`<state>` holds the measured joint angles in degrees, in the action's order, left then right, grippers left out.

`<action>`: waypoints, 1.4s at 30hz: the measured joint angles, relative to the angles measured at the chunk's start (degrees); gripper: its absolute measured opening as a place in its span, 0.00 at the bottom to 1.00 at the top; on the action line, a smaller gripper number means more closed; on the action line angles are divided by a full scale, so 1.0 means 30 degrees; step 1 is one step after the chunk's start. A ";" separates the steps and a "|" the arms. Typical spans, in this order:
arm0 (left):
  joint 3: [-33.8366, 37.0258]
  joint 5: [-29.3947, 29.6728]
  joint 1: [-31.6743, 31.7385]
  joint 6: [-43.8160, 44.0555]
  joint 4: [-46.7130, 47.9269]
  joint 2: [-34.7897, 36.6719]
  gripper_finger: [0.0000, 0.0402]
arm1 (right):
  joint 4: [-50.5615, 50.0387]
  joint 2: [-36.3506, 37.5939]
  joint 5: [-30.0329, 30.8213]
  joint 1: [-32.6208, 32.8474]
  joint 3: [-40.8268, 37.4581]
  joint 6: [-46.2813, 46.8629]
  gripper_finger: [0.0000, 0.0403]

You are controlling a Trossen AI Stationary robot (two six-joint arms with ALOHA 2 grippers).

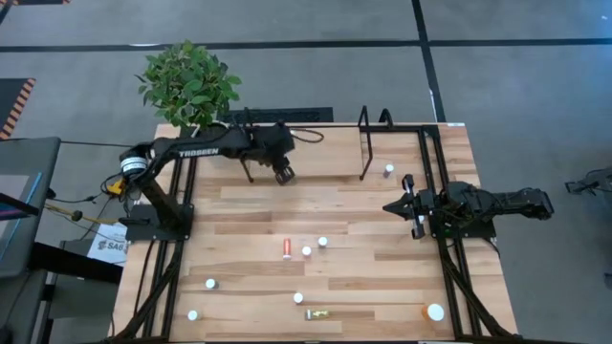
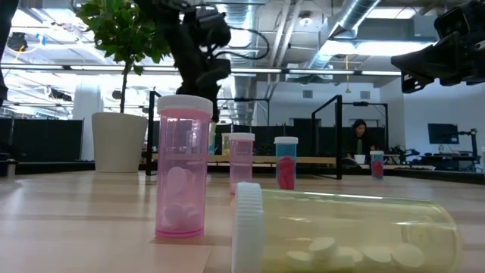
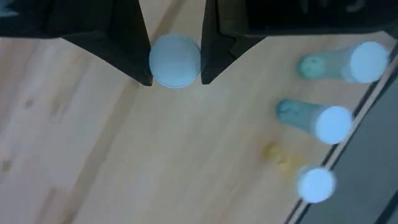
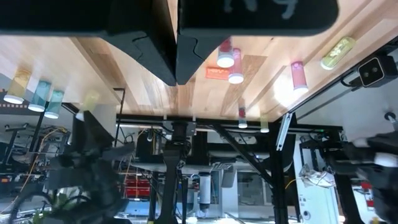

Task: Pick and place medicine bottles onto shelf by color
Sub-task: Put the yellow pill bottle on the shelf

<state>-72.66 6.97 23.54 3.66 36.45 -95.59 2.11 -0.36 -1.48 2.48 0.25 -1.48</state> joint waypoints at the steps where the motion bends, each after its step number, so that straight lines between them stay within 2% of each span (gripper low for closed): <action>1: 0.0132 -0.0327 0.0348 -0.0144 -0.0148 0.0000 0.25 | 0.0000 0.0000 0.0000 0.0007 0.0000 0.0000 0.06; 10: 0.0567 -0.0811 0.2018 -0.1269 -0.0415 0.0005 0.25 | 0.0000 0.0000 0.0000 0.0003 0.0003 0.0000 0.06; 25: 0.0560 0.1194 0.2430 0.0911 -0.0603 -0.0022 0.25 | 0.0000 0.0002 0.0000 0.0000 0.0005 0.0000 0.06; 31: 0.0560 0.0707 0.2560 -0.2607 -0.1121 -0.0022 0.25 | 0.0000 0.0005 0.0000 0.0005 0.0007 0.0000 0.06; 37: 0.0560 -0.2028 0.3222 -0.6265 -0.1355 -0.0029 0.25 | 0.0000 0.0000 0.0000 0.0000 0.0007 0.0000 0.06; 42: 0.0560 -0.3579 0.3828 -0.9245 -0.1340 -0.0029 0.25 | 0.0000 0.0006 0.0000 0.0000 0.0000 0.0000 0.06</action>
<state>-70.98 -3.77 35.02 -24.08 32.42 -95.68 2.11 -0.34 -1.48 2.48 0.25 -1.48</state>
